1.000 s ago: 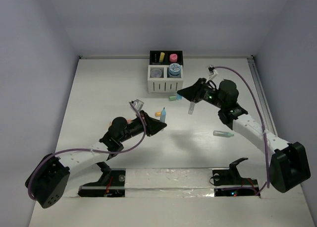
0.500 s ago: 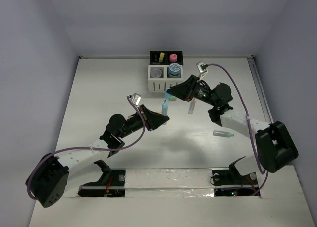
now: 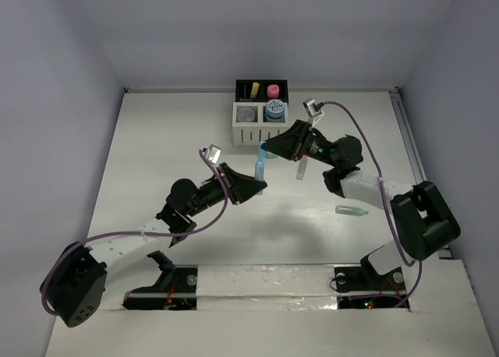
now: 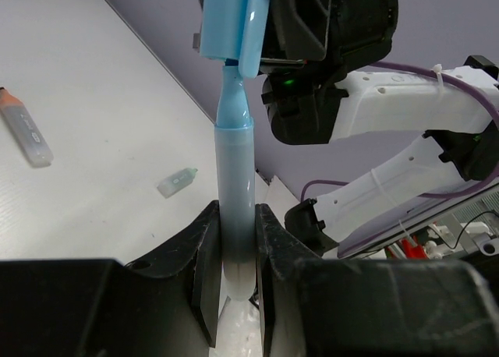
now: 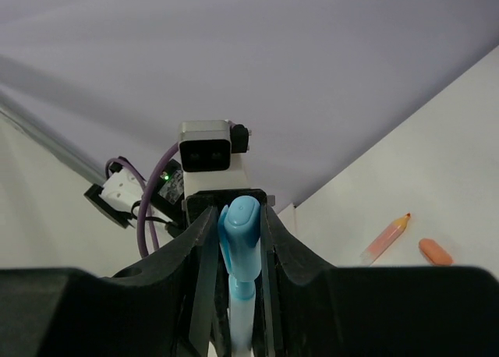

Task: Sort the stationery into containers
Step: Close the pen cap on the pen.

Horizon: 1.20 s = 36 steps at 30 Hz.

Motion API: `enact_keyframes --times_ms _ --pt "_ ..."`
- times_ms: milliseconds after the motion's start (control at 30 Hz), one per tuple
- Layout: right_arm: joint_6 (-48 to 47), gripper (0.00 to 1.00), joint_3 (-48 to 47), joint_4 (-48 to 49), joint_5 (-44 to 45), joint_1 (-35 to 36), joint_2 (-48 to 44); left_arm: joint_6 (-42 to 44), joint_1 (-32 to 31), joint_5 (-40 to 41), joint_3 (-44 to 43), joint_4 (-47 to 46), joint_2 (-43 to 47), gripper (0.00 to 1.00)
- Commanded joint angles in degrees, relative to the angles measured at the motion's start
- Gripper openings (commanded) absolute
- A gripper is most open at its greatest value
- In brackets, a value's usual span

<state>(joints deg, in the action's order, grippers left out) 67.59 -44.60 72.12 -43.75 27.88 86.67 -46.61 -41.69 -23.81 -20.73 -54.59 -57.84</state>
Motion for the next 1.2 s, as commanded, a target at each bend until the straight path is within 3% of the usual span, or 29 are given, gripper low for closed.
enact_keyframes --times_ms 0,300,533,867,1167 --pt "1.75 0.05 -0.14 9.71 -0.99 0.95 -0.19 0.47 -0.32 -1.23 -3.17 -2.81 2.03 0.0" --pt "5.43 0.05 -1.89 12.34 -3.97 1.48 3.4 0.99 -0.32 -1.85 -3.17 -2.98 2.65 0.0" --pt "22.04 0.05 -4.35 26.22 -7.75 2.0 10.52 2.58 -0.32 -2.11 -3.26 -2.46 3.7 0.0" --pt "23.81 0.05 -3.04 26.14 -11.27 2.0 9.04 4.07 -0.32 -0.36 -2.47 -0.52 7.74 0.0" --pt "18.98 0.05 -0.58 26.23 -10.92 4.82 7.81 2.93 -0.32 0.08 -4.32 -3.32 7.66 0.0"
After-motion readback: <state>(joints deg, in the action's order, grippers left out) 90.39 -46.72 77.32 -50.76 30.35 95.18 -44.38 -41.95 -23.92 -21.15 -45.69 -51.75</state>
